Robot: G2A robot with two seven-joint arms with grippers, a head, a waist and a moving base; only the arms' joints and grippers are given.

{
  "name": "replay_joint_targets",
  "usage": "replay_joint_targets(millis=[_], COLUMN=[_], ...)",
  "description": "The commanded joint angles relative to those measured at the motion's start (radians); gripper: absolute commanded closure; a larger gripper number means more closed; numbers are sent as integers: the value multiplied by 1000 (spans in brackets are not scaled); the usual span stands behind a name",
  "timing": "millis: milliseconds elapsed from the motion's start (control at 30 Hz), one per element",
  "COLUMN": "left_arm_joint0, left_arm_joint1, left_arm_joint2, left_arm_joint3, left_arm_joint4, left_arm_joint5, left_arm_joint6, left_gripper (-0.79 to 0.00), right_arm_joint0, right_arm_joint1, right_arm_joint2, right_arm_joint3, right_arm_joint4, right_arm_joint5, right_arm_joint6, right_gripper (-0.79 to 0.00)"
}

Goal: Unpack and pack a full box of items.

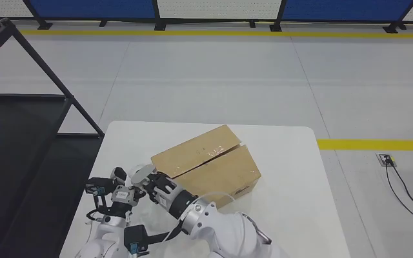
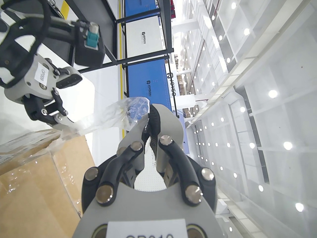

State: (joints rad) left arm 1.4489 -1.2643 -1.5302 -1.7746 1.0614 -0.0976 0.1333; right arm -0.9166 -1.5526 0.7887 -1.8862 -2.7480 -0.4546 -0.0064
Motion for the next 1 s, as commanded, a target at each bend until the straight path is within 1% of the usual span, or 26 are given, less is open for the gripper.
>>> replay_joint_targets(millis=[0, 167, 533, 733, 967], left_arm_joint0=[16, 31, 49, 58, 55], left_arm_joint1=[2, 3, 3, 4, 3], left_arm_joint2=[-12, -21, -2, 5, 11], left_arm_joint3=[-7, -12, -31, -40, -41], left_arm_joint4=[4, 2, 42, 58, 53], left_arm_joint5=[-17, -24, -55, -84, -79], left_arm_joint6=[7, 8, 0, 5, 10], left_gripper=[-785, -785, -785, -785, -785], right_arm_joint0=[-12, -42, -68, -75, -91], right_arm_joint1=[1, 4, 7, 3, -3], right_arm_joint2=[3, 23, 70, 88, 101], right_arm_joint3=[-8, -31, -38, -24, -18], right_arm_joint4=[-16, -39, -72, -86, -102], right_arm_joint5=[1, 24, 30, 39, 69], right_arm_joint6=[22, 59, 128, 185, 271], right_gripper=[0, 0, 0, 0, 0])
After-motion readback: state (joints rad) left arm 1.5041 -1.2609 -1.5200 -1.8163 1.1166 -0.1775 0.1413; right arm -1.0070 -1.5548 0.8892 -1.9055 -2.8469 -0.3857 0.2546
